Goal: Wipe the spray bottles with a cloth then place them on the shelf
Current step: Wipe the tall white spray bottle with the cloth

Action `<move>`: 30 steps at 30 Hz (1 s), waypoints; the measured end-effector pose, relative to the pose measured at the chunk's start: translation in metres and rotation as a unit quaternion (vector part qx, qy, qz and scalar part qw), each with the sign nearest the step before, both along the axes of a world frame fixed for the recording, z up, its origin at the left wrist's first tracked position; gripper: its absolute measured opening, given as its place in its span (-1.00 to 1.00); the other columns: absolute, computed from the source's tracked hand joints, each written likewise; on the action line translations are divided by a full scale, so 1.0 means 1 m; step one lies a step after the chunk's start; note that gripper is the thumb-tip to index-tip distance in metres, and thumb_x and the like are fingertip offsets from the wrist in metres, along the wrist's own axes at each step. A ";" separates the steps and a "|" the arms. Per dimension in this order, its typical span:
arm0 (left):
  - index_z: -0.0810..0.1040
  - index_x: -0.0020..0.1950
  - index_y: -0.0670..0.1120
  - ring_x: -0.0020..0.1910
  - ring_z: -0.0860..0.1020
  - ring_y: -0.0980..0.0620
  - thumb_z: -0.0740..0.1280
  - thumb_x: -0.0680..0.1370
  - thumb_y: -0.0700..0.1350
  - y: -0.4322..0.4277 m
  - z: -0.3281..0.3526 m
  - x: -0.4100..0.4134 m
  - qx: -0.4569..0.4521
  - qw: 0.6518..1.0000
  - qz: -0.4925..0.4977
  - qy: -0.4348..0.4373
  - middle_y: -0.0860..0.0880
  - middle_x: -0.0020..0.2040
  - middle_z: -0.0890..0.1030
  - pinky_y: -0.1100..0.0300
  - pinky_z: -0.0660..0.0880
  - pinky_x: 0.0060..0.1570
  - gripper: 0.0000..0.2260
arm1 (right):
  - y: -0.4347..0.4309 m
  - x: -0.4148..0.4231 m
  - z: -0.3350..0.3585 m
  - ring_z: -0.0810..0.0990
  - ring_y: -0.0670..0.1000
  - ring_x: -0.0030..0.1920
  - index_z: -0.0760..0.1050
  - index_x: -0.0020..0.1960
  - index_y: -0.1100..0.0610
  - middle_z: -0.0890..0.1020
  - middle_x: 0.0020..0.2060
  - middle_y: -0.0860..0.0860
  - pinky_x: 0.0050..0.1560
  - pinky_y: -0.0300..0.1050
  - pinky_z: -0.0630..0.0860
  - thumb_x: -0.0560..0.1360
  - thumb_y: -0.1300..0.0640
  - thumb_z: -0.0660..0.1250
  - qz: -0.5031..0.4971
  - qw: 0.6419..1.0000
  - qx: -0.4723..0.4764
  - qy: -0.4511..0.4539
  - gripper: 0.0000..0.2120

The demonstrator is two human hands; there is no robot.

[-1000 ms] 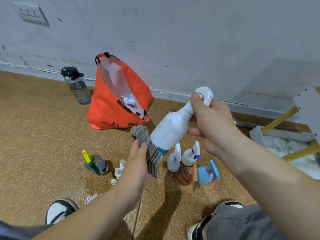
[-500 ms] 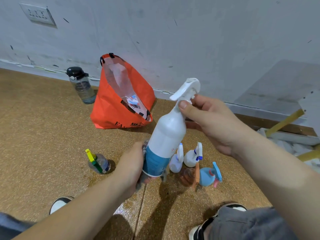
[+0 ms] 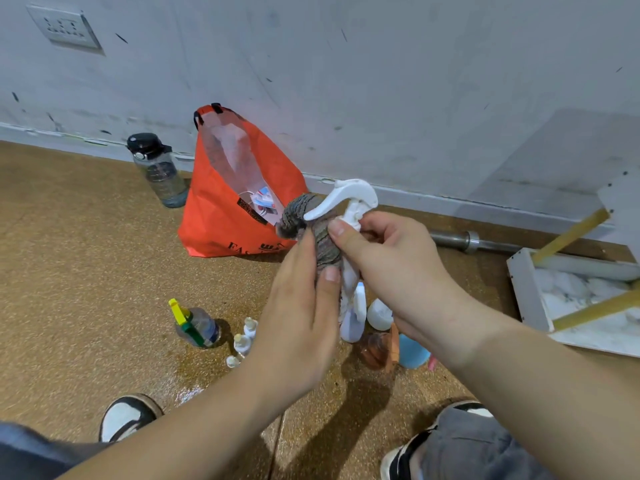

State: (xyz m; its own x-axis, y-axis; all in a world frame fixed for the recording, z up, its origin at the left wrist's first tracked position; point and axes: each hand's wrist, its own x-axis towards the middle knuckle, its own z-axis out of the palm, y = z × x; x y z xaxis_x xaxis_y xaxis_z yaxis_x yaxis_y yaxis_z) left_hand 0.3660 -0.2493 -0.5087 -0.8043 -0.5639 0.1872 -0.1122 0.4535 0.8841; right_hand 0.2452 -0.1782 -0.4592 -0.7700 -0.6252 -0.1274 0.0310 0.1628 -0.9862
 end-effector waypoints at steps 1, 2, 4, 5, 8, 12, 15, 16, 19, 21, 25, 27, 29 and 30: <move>0.30 0.57 0.19 0.53 0.32 0.26 0.04 0.72 0.15 -0.005 -0.006 0.002 0.051 0.999 0.001 0.009 0.24 0.50 0.42 0.12 0.28 0.53 -0.59 | 0.000 -0.001 0.002 0.48 -0.09 -0.32 0.59 -0.20 0.23 0.55 -0.38 -0.03 -0.20 -0.17 0.42 0.51 -0.02 0.51 -0.010 1.000 0.015 0.025 -0.68; 0.42 0.44 0.23 0.42 0.47 0.19 0.03 0.71 0.21 -0.009 -0.012 0.002 0.119 0.993 0.021 -0.003 0.19 0.37 0.55 -0.01 0.40 0.45 -0.65 | 0.000 -0.002 0.003 0.46 -0.16 -0.38 0.60 -0.23 0.14 0.54 -0.43 -0.15 -0.26 -0.28 0.40 0.54 0.01 0.50 -0.017 0.998 0.029 0.045 -0.74; 0.54 0.19 0.18 0.24 0.58 0.09 0.04 0.68 0.27 -0.012 -0.022 0.001 0.213 0.974 0.070 -0.046 0.14 0.16 0.64 -0.12 0.48 0.34 -0.66 | 0.002 -0.005 0.005 0.45 -0.21 -0.41 0.61 -0.23 0.03 0.54 -0.45 -0.21 -0.32 -0.36 0.38 0.54 0.03 0.49 -0.024 0.997 0.041 0.059 -0.80; 0.55 0.14 0.16 0.21 0.58 0.06 0.04 0.68 0.27 -0.011 -0.023 0.001 0.215 0.972 0.079 -0.056 0.12 0.13 0.63 -0.12 0.49 0.32 -0.65 | 0.002 -0.006 0.006 0.45 -0.22 -0.42 0.60 -0.25 0.00 0.54 -0.45 -0.21 -0.33 -0.35 0.38 0.54 0.01 0.50 -0.024 0.996 0.048 0.064 -0.79; 0.53 0.32 0.13 0.30 0.54 0.10 0.06 0.71 0.15 -0.004 -0.010 0.000 0.117 0.990 0.077 -0.009 0.08 0.25 0.60 -0.06 0.45 0.37 -0.67 | 0.002 -0.004 0.007 0.35 -0.16 -0.46 0.47 -0.35 0.07 0.43 -0.52 -0.19 -0.32 -0.21 0.32 0.53 -0.07 0.49 -0.023 0.993 0.081 0.081 -0.62; 0.36 0.56 -0.03 0.51 0.38 0.05 0.09 0.73 0.01 -0.001 0.007 -0.003 -0.014 0.999 0.032 0.027 0.03 0.47 0.45 0.02 0.35 0.48 -0.60 | 0.001 0.004 0.006 0.36 -0.19 -0.49 0.44 -0.37 0.05 0.41 -0.56 -0.20 -0.36 -0.27 0.35 0.53 -0.04 0.50 -0.015 0.996 0.070 0.046 -0.61; 0.38 0.53 -0.04 0.43 0.44 0.03 0.07 0.72 0.05 -0.005 0.000 -0.002 -0.022 0.999 0.037 0.020 0.02 0.39 0.50 -0.03 0.41 0.40 -0.59 | 0.002 0.009 0.004 0.46 -0.23 -0.48 0.58 -0.24 0.08 0.53 -0.52 -0.19 -0.40 -0.36 0.40 0.54 0.02 0.50 -0.016 0.998 0.051 0.018 -0.76; 0.42 0.48 0.01 0.37 0.48 0.04 0.08 0.73 0.05 -0.007 -0.007 0.000 -0.003 0.999 0.038 0.019 0.05 0.33 0.54 -0.02 0.45 0.34 -0.63 | 0.002 0.010 0.005 0.51 -0.23 -0.44 0.62 -0.18 0.10 0.59 -0.45 -0.16 -0.37 -0.35 0.43 0.55 0.03 0.49 -0.022 0.998 0.051 0.023 -0.81; 0.47 0.37 0.19 0.28 0.57 0.09 0.07 0.71 0.22 -0.014 -0.020 0.006 0.166 0.984 0.065 -0.019 0.13 0.26 0.62 -0.06 0.50 0.30 -0.68 | 0.000 0.002 0.006 0.58 -0.10 -0.28 0.67 -0.05 0.11 0.67 -0.29 -0.03 -0.17 -0.14 0.53 0.56 0.02 0.48 -0.050 0.997 0.054 0.014 -0.85; 0.45 0.30 0.26 0.27 0.56 0.10 0.05 0.68 0.32 -0.010 -0.027 0.009 0.299 0.946 0.088 -0.087 0.19 0.29 0.60 -0.04 0.47 0.34 -0.68 | 0.000 -0.007 0.006 0.57 -0.08 -0.29 0.68 -0.06 0.10 0.63 -0.34 -0.07 -0.12 -0.04 0.57 0.56 -0.01 0.47 -0.070 0.996 0.049 -0.001 -0.83; 0.34 0.37 0.29 0.27 0.45 0.04 0.04 0.73 0.21 0.000 -0.025 0.010 0.429 0.882 0.126 -0.148 0.17 0.28 0.50 0.02 0.32 0.34 -0.76 | 0.003 -0.017 0.002 0.54 -0.05 -0.30 0.67 -0.09 0.15 0.60 -0.35 -0.06 -0.09 0.00 0.57 0.56 -0.05 0.47 -0.079 0.995 0.065 -0.003 -0.75; 0.38 0.41 0.24 0.20 0.51 0.03 0.10 0.74 0.16 -0.002 -0.022 0.006 0.462 0.865 0.146 -0.130 0.10 0.31 0.55 -0.08 0.35 0.40 -0.74 | 0.003 -0.020 0.000 0.53 -0.04 -0.28 0.66 -0.08 0.20 0.60 -0.30 0.00 -0.10 -0.01 0.55 0.56 -0.07 0.47 -0.080 0.995 0.065 -0.009 -0.69; 0.41 0.38 0.17 0.02 0.54 0.12 0.10 0.75 0.10 -0.004 -0.018 0.006 0.460 0.871 0.130 -0.113 0.15 0.09 0.56 0.01 0.41 0.24 -0.77 | 0.003 -0.025 0.000 0.53 -0.02 -0.24 0.64 -0.07 0.28 0.60 -0.24 0.08 -0.10 -0.02 0.52 0.54 -0.09 0.48 -0.076 0.995 0.062 -0.018 -0.61; 0.40 0.32 0.16 -0.04 0.53 0.16 0.10 0.76 0.10 -0.004 -0.016 0.007 0.455 0.876 0.118 -0.109 0.16 0.02 0.56 0.06 0.40 0.15 -0.82 | 0.002 -0.027 0.000 0.52 0.00 -0.24 0.62 -0.09 0.30 0.59 -0.24 0.10 -0.11 -0.02 0.51 0.53 -0.10 0.49 -0.075 0.995 0.058 -0.022 -0.58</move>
State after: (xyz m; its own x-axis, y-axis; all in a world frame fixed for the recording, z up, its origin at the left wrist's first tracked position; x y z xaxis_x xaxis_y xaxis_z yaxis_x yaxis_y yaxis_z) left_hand 0.3729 -0.2529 -0.5250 -0.6064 -0.5555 -0.5690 -0.3191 -0.4855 0.8140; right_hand 0.2186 -0.1759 -0.4590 -0.8458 -0.4826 -0.2274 0.1059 0.2659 -0.9582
